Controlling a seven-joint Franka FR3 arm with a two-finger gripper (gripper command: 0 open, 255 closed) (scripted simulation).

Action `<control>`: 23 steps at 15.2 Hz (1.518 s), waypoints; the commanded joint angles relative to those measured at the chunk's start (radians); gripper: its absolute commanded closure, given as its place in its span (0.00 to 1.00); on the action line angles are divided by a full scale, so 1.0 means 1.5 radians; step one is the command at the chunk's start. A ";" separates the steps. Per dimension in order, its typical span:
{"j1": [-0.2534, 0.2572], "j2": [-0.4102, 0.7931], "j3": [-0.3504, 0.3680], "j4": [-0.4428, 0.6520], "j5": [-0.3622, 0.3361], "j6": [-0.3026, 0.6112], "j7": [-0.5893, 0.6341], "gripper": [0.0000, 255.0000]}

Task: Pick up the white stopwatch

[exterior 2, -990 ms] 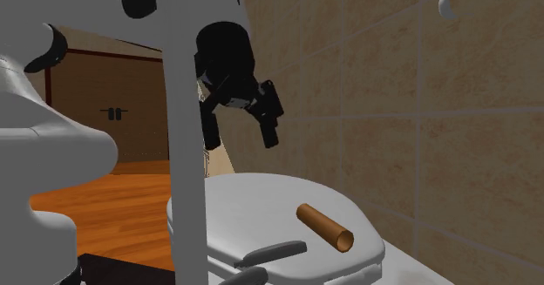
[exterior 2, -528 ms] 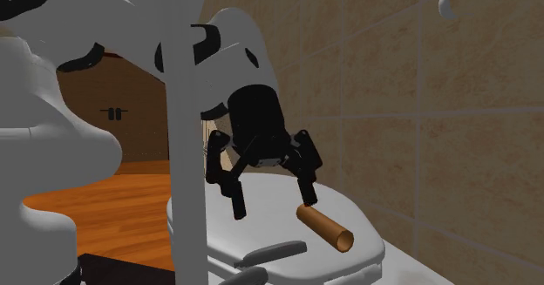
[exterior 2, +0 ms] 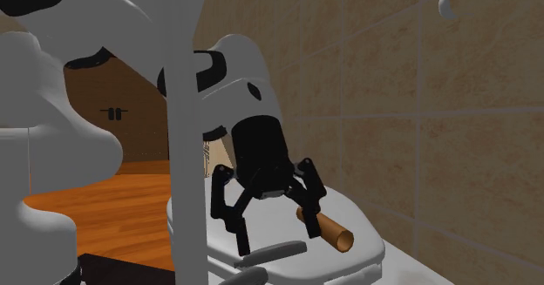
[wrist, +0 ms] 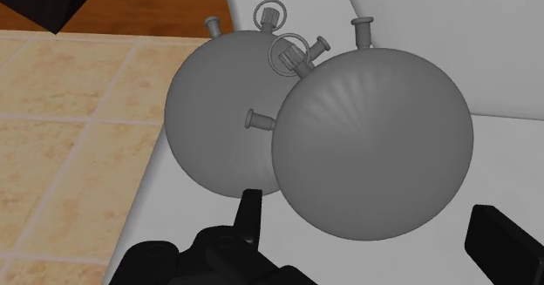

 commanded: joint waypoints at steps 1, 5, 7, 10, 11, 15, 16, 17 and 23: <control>-0.004 0.004 0.004 -0.002 -0.002 0.007 0.004 0.00; -0.006 0.006 0.005 -0.003 -0.003 0.009 0.004 1.00; -0.006 0.006 0.005 -0.002 -0.003 0.009 0.004 1.00; -0.007 0.006 0.005 -0.004 -0.003 0.011 0.004 1.00; -0.004 0.004 0.004 -0.002 -0.002 0.007 0.004 1.00; 0.014 -0.016 -0.023 0.016 0.007 -0.033 -0.020 1.00; 0.018 -0.021 -0.029 0.022 0.009 -0.043 -0.026 1.00; 0.022 -0.026 -0.035 0.027 0.011 -0.053 -0.031 1.00; 0.037 -0.049 -0.065 0.061 0.018 -0.111 -0.061 1.00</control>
